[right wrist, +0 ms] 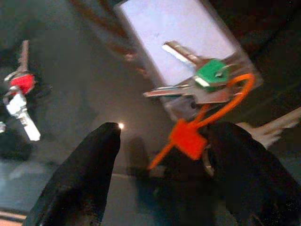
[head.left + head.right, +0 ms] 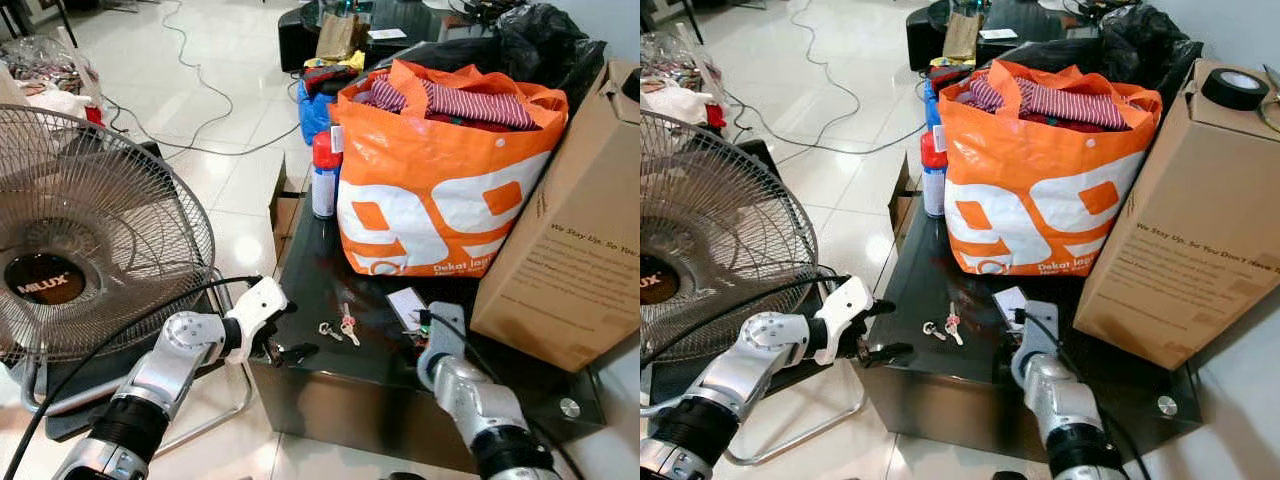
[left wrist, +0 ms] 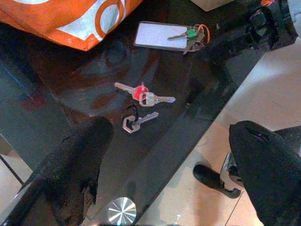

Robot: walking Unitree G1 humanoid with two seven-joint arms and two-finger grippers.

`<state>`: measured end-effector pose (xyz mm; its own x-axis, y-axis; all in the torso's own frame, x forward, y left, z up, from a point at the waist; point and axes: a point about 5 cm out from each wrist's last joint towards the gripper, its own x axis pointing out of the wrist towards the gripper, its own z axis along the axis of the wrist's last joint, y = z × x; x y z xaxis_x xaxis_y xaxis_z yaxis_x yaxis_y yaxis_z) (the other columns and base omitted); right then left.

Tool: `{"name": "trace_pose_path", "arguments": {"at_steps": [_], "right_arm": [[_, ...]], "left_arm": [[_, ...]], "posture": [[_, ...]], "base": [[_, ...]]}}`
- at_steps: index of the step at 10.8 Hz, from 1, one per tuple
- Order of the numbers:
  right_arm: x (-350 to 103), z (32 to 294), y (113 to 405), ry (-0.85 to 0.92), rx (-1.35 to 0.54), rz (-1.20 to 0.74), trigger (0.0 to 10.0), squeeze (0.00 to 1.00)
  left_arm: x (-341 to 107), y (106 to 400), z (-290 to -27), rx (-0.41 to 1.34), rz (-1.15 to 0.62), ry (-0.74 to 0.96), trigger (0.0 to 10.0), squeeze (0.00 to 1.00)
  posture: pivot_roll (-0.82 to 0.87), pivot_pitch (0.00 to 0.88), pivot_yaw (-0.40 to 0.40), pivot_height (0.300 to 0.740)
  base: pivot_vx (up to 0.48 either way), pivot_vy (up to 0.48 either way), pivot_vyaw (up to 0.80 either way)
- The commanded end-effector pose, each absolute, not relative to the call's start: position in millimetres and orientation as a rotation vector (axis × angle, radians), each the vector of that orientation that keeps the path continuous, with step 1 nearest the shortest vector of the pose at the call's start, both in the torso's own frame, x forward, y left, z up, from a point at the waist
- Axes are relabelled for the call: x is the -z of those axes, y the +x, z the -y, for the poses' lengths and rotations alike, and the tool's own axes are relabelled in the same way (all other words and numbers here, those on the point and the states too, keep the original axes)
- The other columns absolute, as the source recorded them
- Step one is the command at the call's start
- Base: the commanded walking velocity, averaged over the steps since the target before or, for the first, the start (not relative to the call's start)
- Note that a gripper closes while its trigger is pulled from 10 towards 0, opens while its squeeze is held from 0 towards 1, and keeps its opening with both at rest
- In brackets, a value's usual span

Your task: Hang keys on a hook

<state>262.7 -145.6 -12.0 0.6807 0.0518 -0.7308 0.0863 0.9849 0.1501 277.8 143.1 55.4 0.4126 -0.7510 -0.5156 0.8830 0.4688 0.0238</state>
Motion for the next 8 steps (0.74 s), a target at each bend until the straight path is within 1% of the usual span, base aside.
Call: {"name": "trace_pose_path", "arguments": {"at_steps": [1,2,3,4,5,6,8], "right_arm": [[9.9,143.6,265.9,0.2,0.009,-0.81,4.0,0.0],[12.1,140.7,266.7,0.149,-0.01,-0.822,2.6,0.0],[14.4,141.2,268.0,0.108,0.003,-0.829,0.6,0.0],[16.8,143.5,268.6,0.076,0.023,-0.838,0.6,0.0],[19.6,146.7,268.7,0.047,0.051,-0.855,0.4,0.0],[20.6,148.5,268.9,0.038,0.072,-0.862,0.5,0.0],[21.4,146.7,269.8,0.046,0.052,-0.861,1.6,0.0]], "left_arm": [[-57.8,279.8,-144.7,1.056,-0.473,0.337,10.0,0.0],[-58.0,280.0,-144.9,1.057,-0.476,0.339,10.0,0.0],[-58.4,279.7,-145.2,1.059,-0.477,0.341,10.0,0.0],[-58.4,279.6,-145.4,1.059,-0.478,0.341,10.0,0.0],[-58.5,279.8,-145.6,1.059,-0.479,0.341,10.0,0.0],[-58.4,279.9,-145.3,1.058,-0.479,0.34,10.0,0.0],[-58.3,280.5,-144.7,1.056,-0.478,0.339,10.0,0.0]], "posture": [[-0.2,0.0,0.055,0.74],[-0.2,0.0,0.054,0.74],[-0.2,0.0,0.054,0.74],[-0.19,0.0,0.054,0.74],[-0.19,0.0,0.053,0.74],[-0.19,0.0,0.052,0.74],[-0.19,0.0,0.052,0.74]], "base": [[0.0,0.0,0.0],[0.0,0.0,0.0],[0.0,0.0,0.0],[0.0,0.0,0.0],[0.0,0.0,0.0],[0.0,0.0,0.0],[0.0,0.0,0.0]]}}
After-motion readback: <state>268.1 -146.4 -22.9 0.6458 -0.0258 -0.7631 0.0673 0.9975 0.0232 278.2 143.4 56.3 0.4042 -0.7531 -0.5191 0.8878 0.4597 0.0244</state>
